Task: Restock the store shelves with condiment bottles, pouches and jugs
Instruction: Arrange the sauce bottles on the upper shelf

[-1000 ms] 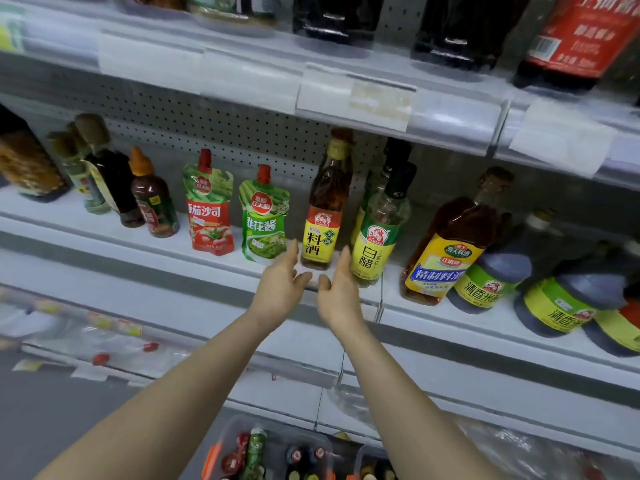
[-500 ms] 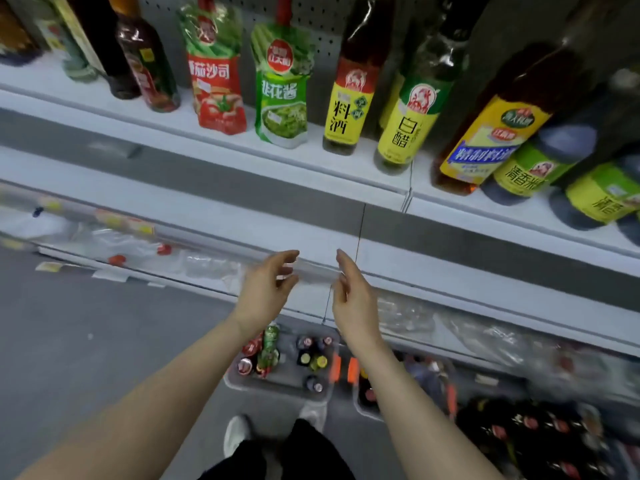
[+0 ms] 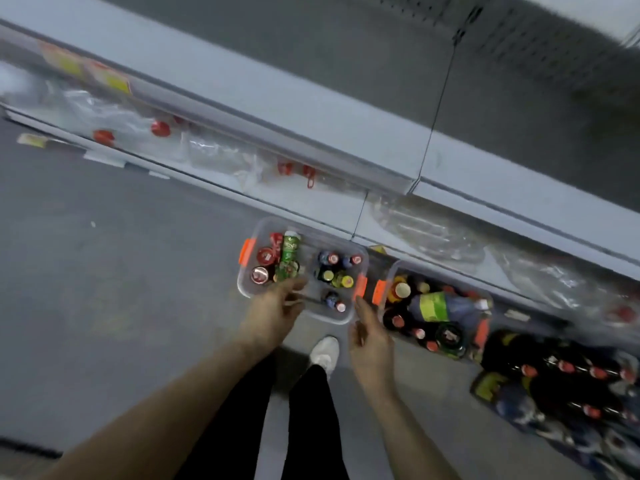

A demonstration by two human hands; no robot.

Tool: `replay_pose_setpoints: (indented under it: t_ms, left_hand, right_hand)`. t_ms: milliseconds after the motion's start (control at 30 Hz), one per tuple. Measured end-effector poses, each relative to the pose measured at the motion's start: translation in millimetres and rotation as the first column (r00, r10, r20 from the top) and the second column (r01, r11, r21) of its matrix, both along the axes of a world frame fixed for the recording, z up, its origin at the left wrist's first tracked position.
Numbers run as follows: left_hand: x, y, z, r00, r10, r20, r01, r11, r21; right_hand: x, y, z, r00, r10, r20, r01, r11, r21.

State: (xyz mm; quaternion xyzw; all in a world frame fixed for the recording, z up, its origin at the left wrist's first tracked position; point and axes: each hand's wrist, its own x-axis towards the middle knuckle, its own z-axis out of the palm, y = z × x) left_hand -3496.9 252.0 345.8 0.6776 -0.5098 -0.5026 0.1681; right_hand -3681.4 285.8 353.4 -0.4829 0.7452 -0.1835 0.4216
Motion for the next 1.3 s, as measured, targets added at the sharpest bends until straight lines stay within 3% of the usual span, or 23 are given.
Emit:
replay_pose_setpoints:
  t_ms: [433,733,1033,1300]
  left_hand:
    - [-59,32,-213,0.992,-0.123,0.026,0.115,0.973,0.198]
    - [-88,24,-332,0.985,-0.166,0.041,0.152,0.96,0.237]
    - [-102,15,-402,0.982,-0.189,0.018,0.179,0.954,0.239]
    - [-94,13,-405,0.949,-0.316,-0.019,0.307,0.905,0.294]
  right_hand:
    - [-42,3,-228,0.998,0.049,-0.033,-0.038,0.957,0.287]
    - [-49,-1,-342,0.996,0.08,-0.039,-0.064,0.949,0.308]
    - [-48,1,-396,0.999,-0.026,0.038,0.02,0.988,0.15]
    - [-49,-8,-399,0.996,0.084,0.034,-0.088,0.987,0.134]
